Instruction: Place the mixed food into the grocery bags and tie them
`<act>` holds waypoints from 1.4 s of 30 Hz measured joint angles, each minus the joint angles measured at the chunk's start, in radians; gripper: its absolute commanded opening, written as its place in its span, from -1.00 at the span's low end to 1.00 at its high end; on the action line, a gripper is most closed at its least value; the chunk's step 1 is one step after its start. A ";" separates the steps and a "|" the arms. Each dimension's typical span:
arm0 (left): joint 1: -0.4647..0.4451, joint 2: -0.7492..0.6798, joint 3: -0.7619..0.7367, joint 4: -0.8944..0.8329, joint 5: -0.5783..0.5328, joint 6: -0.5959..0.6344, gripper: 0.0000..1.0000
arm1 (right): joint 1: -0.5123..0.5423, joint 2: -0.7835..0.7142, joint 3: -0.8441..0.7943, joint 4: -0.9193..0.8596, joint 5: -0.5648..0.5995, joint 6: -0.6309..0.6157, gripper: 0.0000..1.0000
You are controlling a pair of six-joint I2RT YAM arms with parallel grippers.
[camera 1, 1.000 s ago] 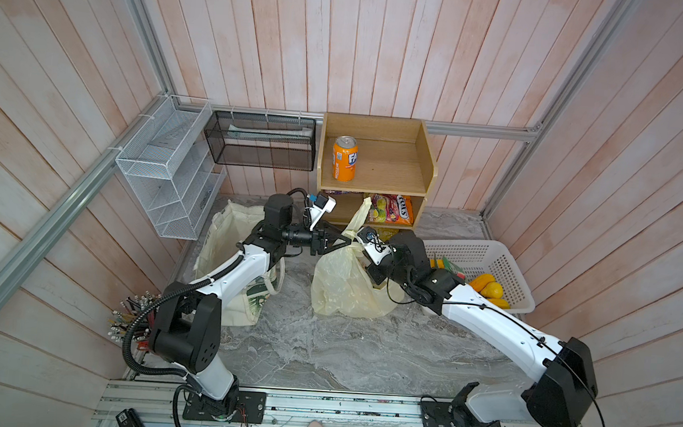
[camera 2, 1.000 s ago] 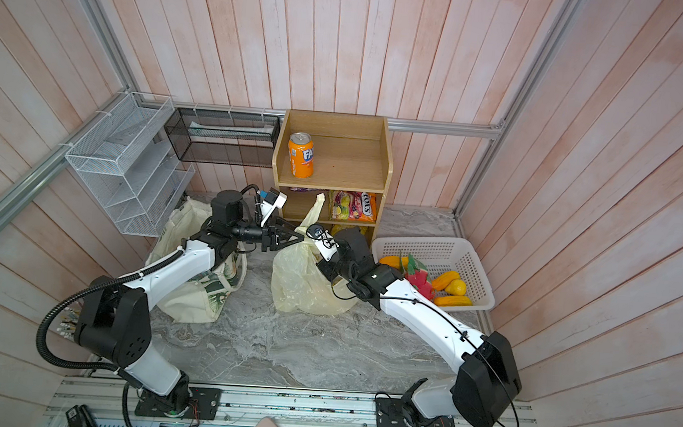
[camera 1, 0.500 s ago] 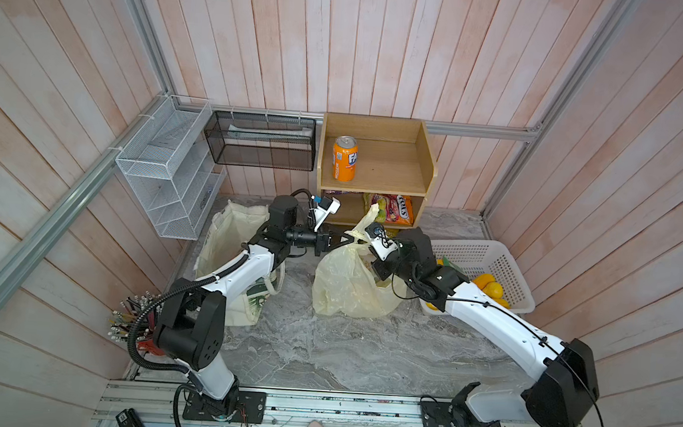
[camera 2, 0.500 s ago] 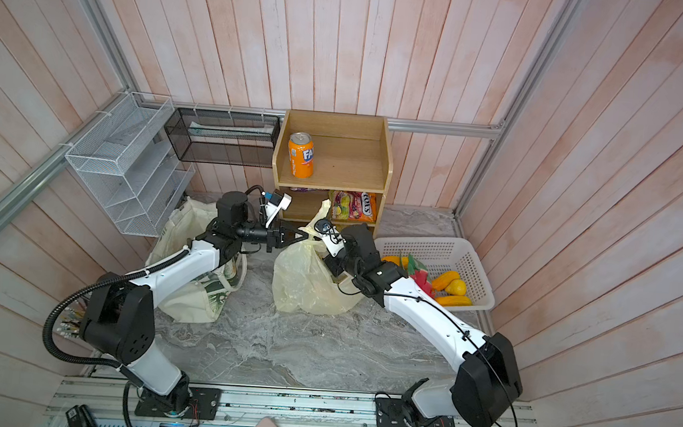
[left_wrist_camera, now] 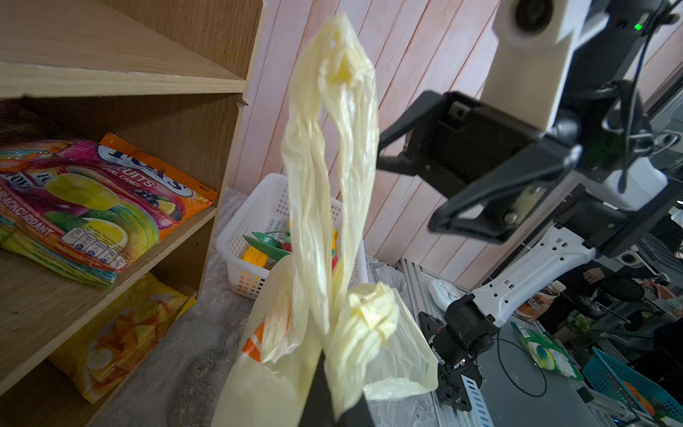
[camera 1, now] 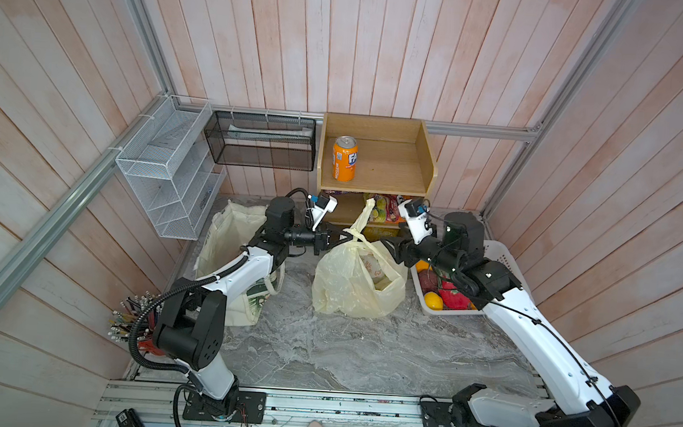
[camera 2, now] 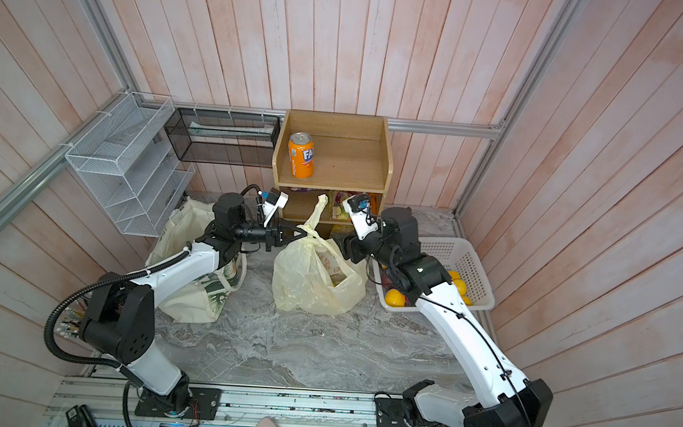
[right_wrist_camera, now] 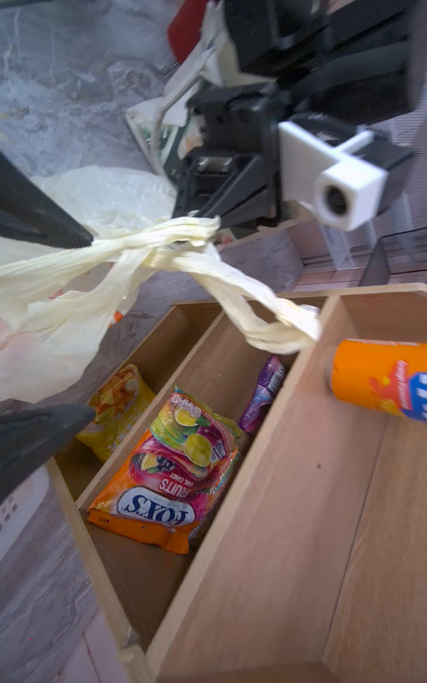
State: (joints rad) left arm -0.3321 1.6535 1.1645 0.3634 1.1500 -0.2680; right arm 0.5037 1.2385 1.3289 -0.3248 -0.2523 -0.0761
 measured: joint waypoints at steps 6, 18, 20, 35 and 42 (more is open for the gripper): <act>0.000 0.000 -0.003 0.004 -0.003 -0.006 -1.00 | -0.075 0.126 0.233 0.033 -0.076 0.169 0.71; 0.000 0.000 -0.003 0.011 -0.003 -0.007 -1.00 | -0.100 0.354 0.352 0.064 -0.291 0.356 0.67; 0.000 0.000 -0.003 0.011 -0.003 -0.007 -1.00 | -0.100 0.355 0.346 0.075 -0.322 0.375 0.64; 0.000 0.000 -0.003 0.011 -0.003 -0.013 -1.00 | -0.057 0.381 0.313 0.163 -0.415 0.429 0.27; 0.000 0.000 -0.003 0.011 -0.003 -0.014 -1.00 | -0.058 0.383 0.273 0.177 -0.426 0.438 -1.00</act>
State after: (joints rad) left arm -0.3321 1.6535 1.1610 0.3748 1.1473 -0.2825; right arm 0.4461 1.6215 1.6020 -0.1478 -0.6785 0.3622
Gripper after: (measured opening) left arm 0.047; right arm 0.091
